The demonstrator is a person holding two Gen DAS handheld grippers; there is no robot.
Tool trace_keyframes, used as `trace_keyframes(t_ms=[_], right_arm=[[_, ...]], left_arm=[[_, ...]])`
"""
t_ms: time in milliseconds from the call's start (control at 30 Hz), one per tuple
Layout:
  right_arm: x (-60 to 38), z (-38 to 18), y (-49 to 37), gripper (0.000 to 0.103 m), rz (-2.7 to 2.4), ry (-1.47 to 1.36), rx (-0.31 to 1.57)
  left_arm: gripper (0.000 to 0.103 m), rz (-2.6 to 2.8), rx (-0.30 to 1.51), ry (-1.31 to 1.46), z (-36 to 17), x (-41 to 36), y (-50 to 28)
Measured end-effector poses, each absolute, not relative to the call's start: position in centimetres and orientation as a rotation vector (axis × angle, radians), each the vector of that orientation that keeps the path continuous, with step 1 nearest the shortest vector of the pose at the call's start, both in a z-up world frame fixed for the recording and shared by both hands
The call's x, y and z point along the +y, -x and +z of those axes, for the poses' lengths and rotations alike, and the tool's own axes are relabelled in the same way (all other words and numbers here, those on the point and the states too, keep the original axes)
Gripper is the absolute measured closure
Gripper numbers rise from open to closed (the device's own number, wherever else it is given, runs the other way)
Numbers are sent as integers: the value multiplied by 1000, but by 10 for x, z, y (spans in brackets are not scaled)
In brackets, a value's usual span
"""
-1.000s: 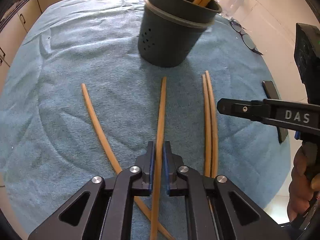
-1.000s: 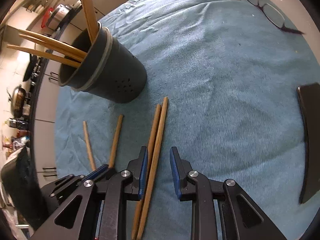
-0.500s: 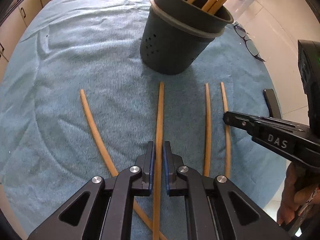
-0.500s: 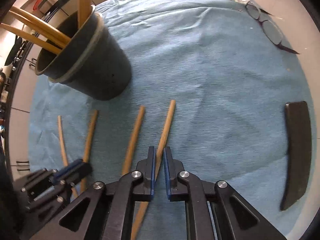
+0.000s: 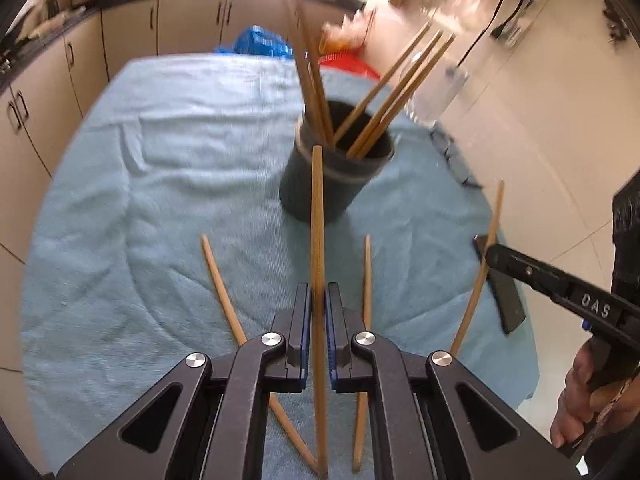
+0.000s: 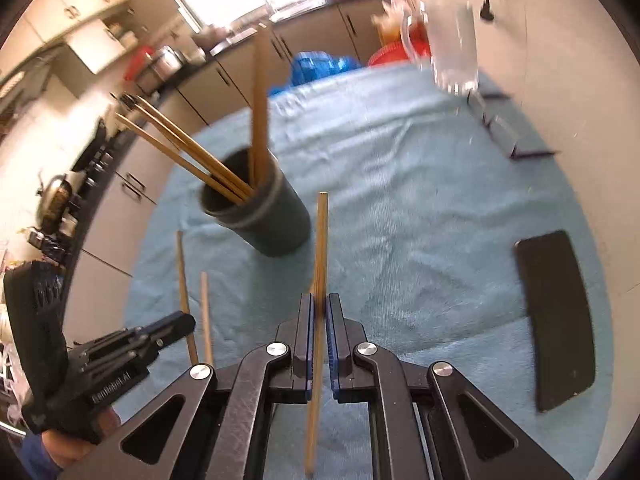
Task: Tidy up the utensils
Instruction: 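Lift the chopstick upright with the right gripper over the grey cup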
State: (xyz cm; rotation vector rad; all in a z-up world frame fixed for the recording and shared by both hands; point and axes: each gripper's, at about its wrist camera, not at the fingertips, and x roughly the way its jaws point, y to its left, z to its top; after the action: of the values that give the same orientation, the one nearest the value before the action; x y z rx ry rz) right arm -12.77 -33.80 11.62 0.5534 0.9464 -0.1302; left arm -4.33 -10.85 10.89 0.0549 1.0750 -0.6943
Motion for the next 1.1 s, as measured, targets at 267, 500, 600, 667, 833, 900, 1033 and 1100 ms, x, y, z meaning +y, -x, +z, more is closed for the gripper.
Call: trace_keyframes(t_ms=[267, 500, 600, 667, 833, 900, 1033, 1100], right_arm=[[-329, 159, 161, 97, -113, -488, 795], [-340, 166, 172, 98, -116, -498, 754], [-343, 168, 174, 98, -113, -497, 744], [-345, 169, 175, 98, -111, -497, 739], [-350, 174, 177, 98, -113, -498, 720], [-352, 177, 178, 98, -112, -498, 713], [-354, 180, 181, 98, -112, -495, 702], [-355, 182, 184, 103, -113, -495, 698]], left_arm=[[96, -680, 994, -13, 142, -94, 56], [96, -662, 961, -9, 153, -102, 59], [96, -656, 955, -5, 156, -103, 59], [96, -652, 947, -6, 158, -104, 59], [96, -648, 935, 1, 162, -106, 59], [96, -645, 929, 4, 164, -106, 58], [96, -645, 919, 10, 168, -108, 58], [96, -648, 912, 13, 172, -108, 57]])
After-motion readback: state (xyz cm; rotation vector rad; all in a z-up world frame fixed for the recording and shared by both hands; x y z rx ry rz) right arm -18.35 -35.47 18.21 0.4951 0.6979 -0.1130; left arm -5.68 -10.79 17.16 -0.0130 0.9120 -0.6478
